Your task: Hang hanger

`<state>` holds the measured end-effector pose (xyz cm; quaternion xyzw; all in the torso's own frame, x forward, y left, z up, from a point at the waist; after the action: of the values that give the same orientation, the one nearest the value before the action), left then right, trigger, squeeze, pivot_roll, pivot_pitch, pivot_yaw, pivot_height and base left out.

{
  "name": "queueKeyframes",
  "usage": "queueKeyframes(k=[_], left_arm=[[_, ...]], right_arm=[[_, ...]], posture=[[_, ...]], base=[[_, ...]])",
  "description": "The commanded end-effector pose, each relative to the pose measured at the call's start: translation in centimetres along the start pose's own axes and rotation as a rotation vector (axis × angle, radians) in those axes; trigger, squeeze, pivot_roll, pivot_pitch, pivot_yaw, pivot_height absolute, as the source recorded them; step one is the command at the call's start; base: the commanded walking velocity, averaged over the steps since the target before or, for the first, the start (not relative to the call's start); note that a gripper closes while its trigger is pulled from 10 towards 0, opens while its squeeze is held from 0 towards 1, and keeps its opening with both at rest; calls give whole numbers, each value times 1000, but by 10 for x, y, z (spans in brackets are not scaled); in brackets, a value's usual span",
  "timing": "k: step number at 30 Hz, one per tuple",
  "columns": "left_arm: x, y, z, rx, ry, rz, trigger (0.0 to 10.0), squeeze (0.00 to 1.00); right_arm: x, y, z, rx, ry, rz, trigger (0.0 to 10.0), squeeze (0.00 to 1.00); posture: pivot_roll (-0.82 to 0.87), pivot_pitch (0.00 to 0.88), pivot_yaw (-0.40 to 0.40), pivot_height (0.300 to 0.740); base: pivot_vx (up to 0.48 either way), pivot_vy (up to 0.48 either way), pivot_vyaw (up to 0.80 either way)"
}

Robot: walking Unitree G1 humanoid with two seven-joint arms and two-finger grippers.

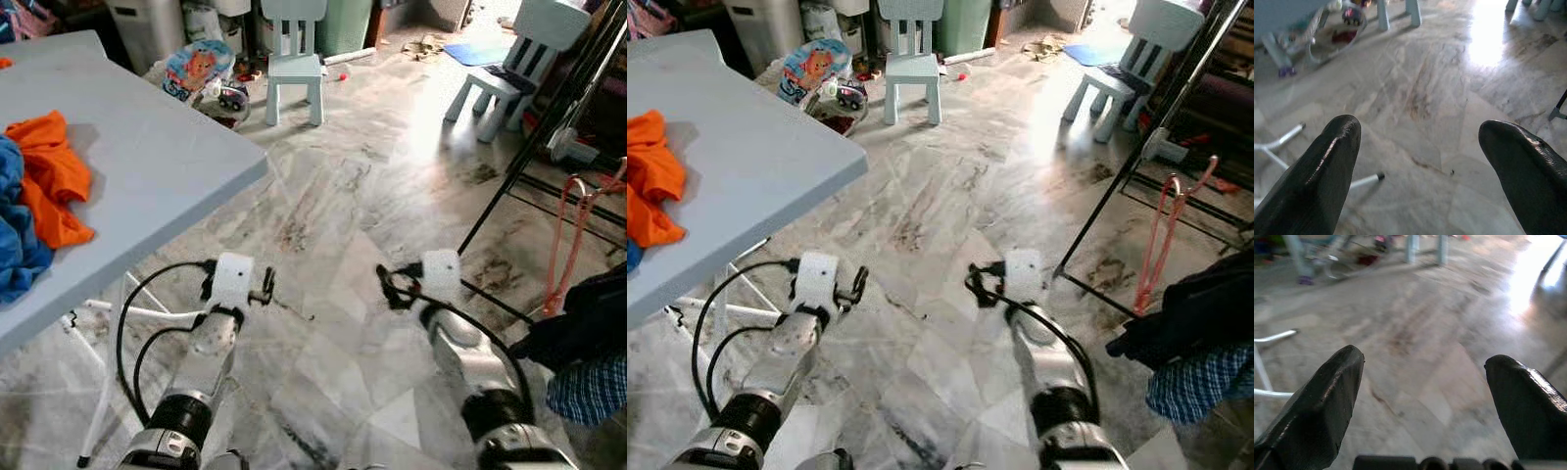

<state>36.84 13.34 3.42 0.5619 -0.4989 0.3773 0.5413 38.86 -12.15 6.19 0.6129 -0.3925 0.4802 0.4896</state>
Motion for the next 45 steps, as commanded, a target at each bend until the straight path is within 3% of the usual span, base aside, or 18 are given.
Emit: queueKeyframes(k=[1,4,9,13,14,15,16,18,22,26,28,30,31,32,33,36,39,45], left_arm=[[5,-2,-4,16,-8,24,10000,0],[8,-3,-6,19,-16,36,10000,0],[9,-5,-8,26,74,27,10000,0],[3,-3,0,-11,72,8,10000,0],[3,-3,0,-11,72,8,10000,0],[-10,-3,-8,13,146,-53,10000,0],[-10,-3,-8,13,146,-53,10000,0],[-20,-2,-23,63,250,-106,10000,0],[-23,-1,-27,62,288,-115,10000,0],[-14,6,-23,32,198,-38,10000,0],[-11,17,-18,-38,127,0,10000,0],[-11,25,-19,-63,116,11,10000,0],[-14,44,-23,-86,94,21,10000,0],[-14,44,-23,-86,94,21,10000,0],[-18,55,-28,-72,83,22,10000,0],[-22,58,-31,-45,87,15,10000,0],[-18,52,-40,43,40,36,10000,0],[17,47,-51,118,64,38,10000,0]], right_arm=[[0,-2,-1,11,40,-4,10000,0],[4,-4,2,6,48,1,10000,0],[-9,2,19,-27,68,-25,10000,0],[-16,9,37,-66,63,-34,10000,0],[-16,9,37,-66,63,-34,10000,0],[-18,11,38,-67,21,-36,10000,0],[-18,11,38,-67,21,-36,10000,0],[-18,10,31,-47,15,-30,10000,0],[-19,8,24,-31,50,-33,10000,0],[-18,12,32,-57,86,-16,10000,0],[-15,19,33,-40,80,11,10000,0],[-15,26,33,-24,90,26,10000,0],[-19,45,32,0,102,46,10000,0],[-19,45,32,0,102,46,10000,0],[-22,61,33,-2,113,60,10000,0],[-23,65,34,-13,119,67,10000,0],[-22,57,42,-71,84,69,10000,0],[-7,44,36,-46,114,67,10000,0]], posture=[[73,89,-79,740],[61,89,-68,740],[42,104,-52,740],[32,118,-49,740],[32,118,-49,740],[26,120,-47,740],[26,120,-47,740],[22,128,-42,740],[27,133,-37,740],[49,154,-50,740],[56,162,-50,740],[64,174,-50,740],[64,174,-50,740],[64,174,-50,740],[60,178,-41,740],[47,173,-37,740],[42,160,-40,740],[110,119,-82,740]], base=[[0,0,0],[0,0,0],[0,0,0],[0,0,0],[0,0,0],[0,0,0],[0,0,0],[0,0,0],[0,0,0],[0,0,0],[0,0,0],[0,0,0],[0,0,0],[0,0,0],[0,0,0],[0,0,0],[0,0,0],[0,0,0]])
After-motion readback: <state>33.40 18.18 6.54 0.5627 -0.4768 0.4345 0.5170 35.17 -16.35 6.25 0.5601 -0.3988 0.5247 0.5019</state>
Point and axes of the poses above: a point about 5 cm out from each wrist's last joint towards the gripper, its own y axis pointing back from the gripper into the wrist, its own x axis along the axis of the wrist's last joint, z = x × y, the point moved 5 cm from there along -y, pointing out of the wrist towards the gripper, and after that the axes turned 1 degree about -y, right-handed, at the moved point
